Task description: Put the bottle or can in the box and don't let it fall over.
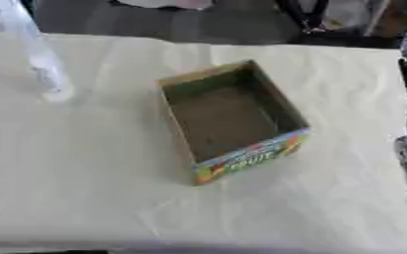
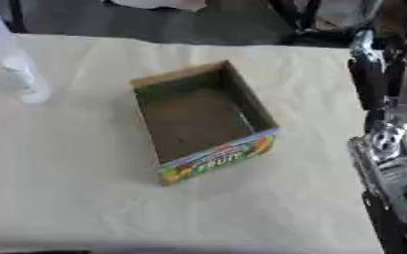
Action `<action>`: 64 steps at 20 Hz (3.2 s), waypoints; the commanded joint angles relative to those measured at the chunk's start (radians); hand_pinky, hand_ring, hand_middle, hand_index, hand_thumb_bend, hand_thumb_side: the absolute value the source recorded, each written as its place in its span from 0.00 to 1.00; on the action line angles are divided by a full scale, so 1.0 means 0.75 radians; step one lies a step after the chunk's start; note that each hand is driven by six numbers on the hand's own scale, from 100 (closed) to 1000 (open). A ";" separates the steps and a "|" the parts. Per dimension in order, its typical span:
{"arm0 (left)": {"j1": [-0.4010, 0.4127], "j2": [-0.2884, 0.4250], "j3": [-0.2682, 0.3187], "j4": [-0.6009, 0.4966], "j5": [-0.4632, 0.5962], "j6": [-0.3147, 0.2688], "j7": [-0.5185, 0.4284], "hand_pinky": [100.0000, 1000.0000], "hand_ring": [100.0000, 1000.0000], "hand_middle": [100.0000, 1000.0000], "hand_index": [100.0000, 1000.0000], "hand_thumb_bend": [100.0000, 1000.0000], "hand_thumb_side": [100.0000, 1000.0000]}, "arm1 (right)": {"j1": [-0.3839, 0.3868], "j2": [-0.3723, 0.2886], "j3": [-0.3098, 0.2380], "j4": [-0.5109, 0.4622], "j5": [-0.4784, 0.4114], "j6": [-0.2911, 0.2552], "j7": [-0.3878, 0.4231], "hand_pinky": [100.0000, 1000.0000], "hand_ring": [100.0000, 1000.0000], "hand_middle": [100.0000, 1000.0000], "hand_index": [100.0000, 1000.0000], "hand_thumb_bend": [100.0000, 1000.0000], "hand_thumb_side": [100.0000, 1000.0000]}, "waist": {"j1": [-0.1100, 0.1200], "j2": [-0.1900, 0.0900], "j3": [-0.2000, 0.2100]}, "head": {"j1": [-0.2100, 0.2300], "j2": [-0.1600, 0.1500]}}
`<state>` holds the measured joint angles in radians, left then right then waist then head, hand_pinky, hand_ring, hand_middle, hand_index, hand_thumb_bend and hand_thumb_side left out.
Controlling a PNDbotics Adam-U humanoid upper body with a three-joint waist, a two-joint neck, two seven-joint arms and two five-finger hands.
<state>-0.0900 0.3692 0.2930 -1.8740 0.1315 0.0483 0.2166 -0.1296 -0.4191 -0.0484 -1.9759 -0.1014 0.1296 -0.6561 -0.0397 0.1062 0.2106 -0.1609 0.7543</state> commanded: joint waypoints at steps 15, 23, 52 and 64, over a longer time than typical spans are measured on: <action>-0.051 0.210 -0.013 0.212 -0.093 0.022 -0.003 1.00 0.82 0.86 0.84 0.55 0.31 | -0.008 -0.026 -0.001 -0.032 -0.015 -0.003 -0.006 1.00 1.00 1.00 1.00 0.00 0.47 | 0.010 -0.009 -0.007 | 0.012 -0.001; -0.212 0.343 -0.077 0.560 -0.036 0.001 -0.069 1.00 0.82 0.86 0.84 0.57 0.33 | -0.012 -0.023 0.006 -0.032 -0.024 -0.001 -0.007 1.00 1.00 1.00 1.00 0.00 0.47 | 0.013 -0.005 -0.019 | 0.025 -0.013; -0.712 0.338 -0.266 1.119 -0.140 -0.116 -0.302 1.00 0.82 0.88 0.84 0.60 0.33 | -0.064 0.014 0.036 -0.032 -0.044 -0.002 0.022 1.00 1.00 1.00 1.00 0.00 0.47 | -0.022 0.069 -0.065 | 0.095 -0.099; -0.823 0.318 -0.287 1.171 -0.179 -0.141 -0.348 1.00 0.82 0.88 0.84 0.61 0.32 | -0.088 0.024 0.047 -0.032 -0.044 -0.004 0.038 1.00 1.00 1.00 1.00 0.00 0.47 | -0.028 0.102 -0.081 | 0.118 -0.138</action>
<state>-0.6884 0.5864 0.0764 -0.9865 0.0027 -0.0550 -0.0409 -0.1846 -0.3902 -0.0111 -1.9759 -0.1293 0.1268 -0.6292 -0.0652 0.1933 0.1497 -0.0741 0.6642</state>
